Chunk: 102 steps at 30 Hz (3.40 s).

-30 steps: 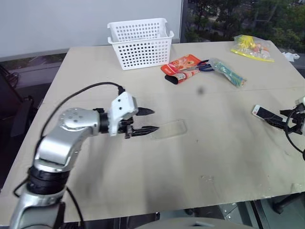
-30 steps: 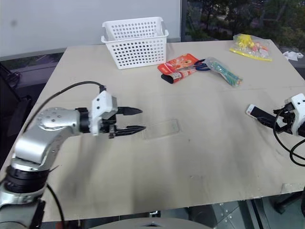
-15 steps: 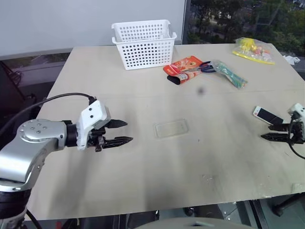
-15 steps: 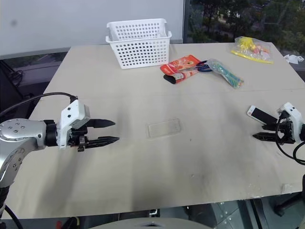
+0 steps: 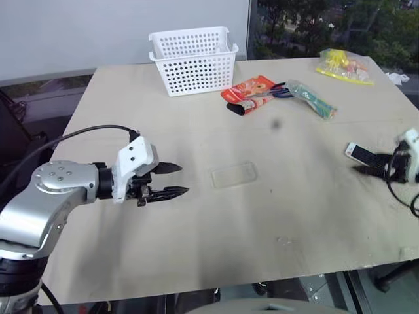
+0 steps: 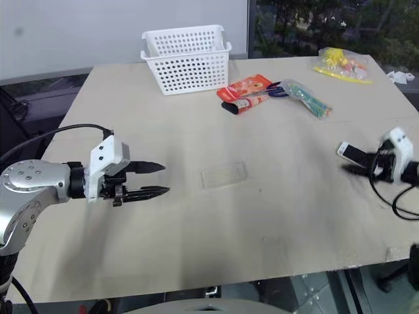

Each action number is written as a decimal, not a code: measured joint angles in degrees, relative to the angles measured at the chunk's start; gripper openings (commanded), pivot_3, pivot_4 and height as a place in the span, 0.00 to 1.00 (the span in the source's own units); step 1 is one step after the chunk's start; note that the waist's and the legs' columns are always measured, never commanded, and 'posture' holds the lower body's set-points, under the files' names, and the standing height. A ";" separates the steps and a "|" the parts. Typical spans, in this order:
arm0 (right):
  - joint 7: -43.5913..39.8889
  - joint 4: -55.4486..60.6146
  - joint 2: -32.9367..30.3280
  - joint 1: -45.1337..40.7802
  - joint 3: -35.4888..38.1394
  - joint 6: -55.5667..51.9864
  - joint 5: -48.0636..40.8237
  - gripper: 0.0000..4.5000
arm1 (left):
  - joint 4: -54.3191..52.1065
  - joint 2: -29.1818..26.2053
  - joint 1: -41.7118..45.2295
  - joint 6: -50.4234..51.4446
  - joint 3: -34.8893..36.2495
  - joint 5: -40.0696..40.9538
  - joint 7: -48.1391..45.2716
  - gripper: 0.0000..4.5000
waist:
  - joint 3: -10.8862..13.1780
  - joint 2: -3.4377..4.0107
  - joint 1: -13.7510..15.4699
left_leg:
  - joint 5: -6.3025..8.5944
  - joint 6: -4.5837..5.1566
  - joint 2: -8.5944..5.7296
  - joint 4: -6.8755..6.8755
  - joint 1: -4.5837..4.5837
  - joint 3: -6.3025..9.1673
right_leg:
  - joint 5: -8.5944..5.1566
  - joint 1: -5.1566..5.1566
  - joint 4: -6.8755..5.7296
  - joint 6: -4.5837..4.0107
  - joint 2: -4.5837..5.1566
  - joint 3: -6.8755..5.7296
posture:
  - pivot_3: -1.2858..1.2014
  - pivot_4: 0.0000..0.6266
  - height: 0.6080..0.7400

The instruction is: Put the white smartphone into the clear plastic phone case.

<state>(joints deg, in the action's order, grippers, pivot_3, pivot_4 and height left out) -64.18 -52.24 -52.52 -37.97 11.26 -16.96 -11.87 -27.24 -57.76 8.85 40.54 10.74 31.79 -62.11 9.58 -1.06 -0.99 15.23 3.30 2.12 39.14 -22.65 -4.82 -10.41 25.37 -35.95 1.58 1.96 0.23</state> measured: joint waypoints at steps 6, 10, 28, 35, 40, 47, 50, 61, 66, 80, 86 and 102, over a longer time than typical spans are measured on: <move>17.68 -16.23 2.56 -10.54 7.39 -0.27 -2.25 1.00 | -0.06 1.19 0.35 0.17 -0.51 0.21 1.18 0.65 | 0.00 -0.04 0.25 | 0.01 0.01 -0.04 -0.23 -0.19 -0.04 | 0.12 0.19 0.03 -0.22 -0.04 0.13 | 0.52 0.24 1.00; 21.53 -21.37 2.84 -10.43 7.97 -5.86 -2.12 1.00 | -0.94 1.28 -0.33 0.25 -0.44 0.69 2.24 0.65 | 0.00 -0.03 0.20 | 0.01 0.00 -0.08 -0.51 -0.15 -0.11 | 0.11 0.24 0.13 -0.21 -0.04 0.30 | 0.52 0.24 1.00; -6.08 -2.46 -0.76 6.04 -2.01 -2.29 2.67 1.00 | -5.61 2.08 -1.62 2.14 -1.35 5.05 4.69 0.65 | -0.39 -0.67 0.20 | 0.00 -0.01 0.03 -0.56 0.77 -0.15 | -0.06 -0.43 0.04 0.05 -0.17 0.36 | 0.52 0.24 1.00; 14.37 18.59 8.81 12.98 3.28 -14.60 0.60 1.00 | -5.42 5.34 2.06 2.15 -4.53 6.30 5.52 0.65 | -0.78 -1.33 -1.12 | 0.00 -0.05 0.05 -0.14 0.91 -0.48 | -0.05 -0.64 0.09 0.07 0.07 0.63 | 0.52 0.24 1.00; 28.07 35.68 15.22 18.37 6.38 -25.48 0.36 1.00 | -5.11 8.69 4.76 2.03 -4.57 7.90 6.82 0.65 | -0.79 -1.35 -1.13 | 0.15 -0.32 0.11 -0.13 0.91 -0.41 | -0.04 -0.60 0.02 0.07 0.02 0.55 | 0.52 0.24 1.00; 35.42 43.46 18.72 21.12 6.77 -28.76 0.41 0.94 | -5.06 10.88 6.75 1.62 -4.58 8.99 7.69 0.66 | -0.89 -1.50 -1.55 | 0.03 -0.11 0.12 -0.60 1.08 -0.39 | -0.04 -0.57 0.03 0.04 -0.14 0.58 | 0.52 0.24 1.00; 36.15 43.47 19.52 20.80 6.72 -29.27 0.07 0.77 | -5.06 10.88 6.73 1.61 -4.59 8.93 7.77 0.66 | -0.96 -1.61 -1.54 | 0.03 -0.10 0.13 -0.58 1.11 -0.38 | -0.04 -0.57 0.04 0.03 -0.15 0.62 | 0.52 0.24 1.00; 37.14 41.17 19.00 19.41 5.46 -28.23 0.30 0.64 | -5.06 10.82 6.57 1.44 -4.58 8.86 8.69 0.66 | -1.12 -1.87 -1.47 | 0.17 -0.35 0.07 -0.49 1.02 -0.64 | -0.04 -0.57 0.37 0.04 0.16 0.67 | 0.52 0.24 1.00; 28.65 38.91 15.54 20.51 0.86 -14.81 1.85 0.64 | -4.71 10.73 6.40 1.29 -4.53 8.86 8.72 0.66 | -0.86 -1.48 -1.57 | 0.13 -0.29 0.07 -0.50 0.91 -0.77 | -0.04 -0.28 0.34 0.05 0.11 0.75 | 0.52 0.24 1.00; -9.76 45.82 8.42 5.80 -20.66 6.88 0.39 0.64 | 5.56 15.24 9.41 -6.41 -7.61 2.21 9.66 0.66 | -0.31 -0.81 -0.59 | 0.06 -0.05 0.03 -0.96 0.33 -0.22 | -0.02 0.35 0.20 -0.12 -0.33 0.52 | 0.52 0.24 1.00; -18.84 27.45 12.03 -8.34 -28.95 23.74 7.61 0.64 | 12.65 13.81 13.82 -12.04 -9.21 -2.63 5.65 0.66 | -0.11 -0.81 -0.33 | 0.05 -0.05 -0.04 -0.75 0.21 -0.29 | 0.03 0.36 0.19 -0.14 -0.13 0.51 | 0.52 0.24 1.00; -22.36 2.24 23.73 -23.30 -37.57 46.25 17.42 0.64 | 14.86 18.41 17.93 -16.03 -17.85 -9.42 3.28 0.41 | -0.03 -0.77 0.26 | -0.12 -0.37 -0.04 -0.74 -0.17 -0.21 | 0.23 0.63 0.09 -0.04 -0.08 0.30 | 0.52 0.24 1.00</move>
<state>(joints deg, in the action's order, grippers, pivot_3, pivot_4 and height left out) -86.54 -50.00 -28.78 -61.27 -26.32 29.28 5.54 -12.37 -39.34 26.78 24.51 -7.11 22.38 -58.84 9.56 -1.83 -0.73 15.11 2.93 2.07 38.39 -22.83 -5.02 -10.18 25.99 -35.86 1.54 1.88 0.54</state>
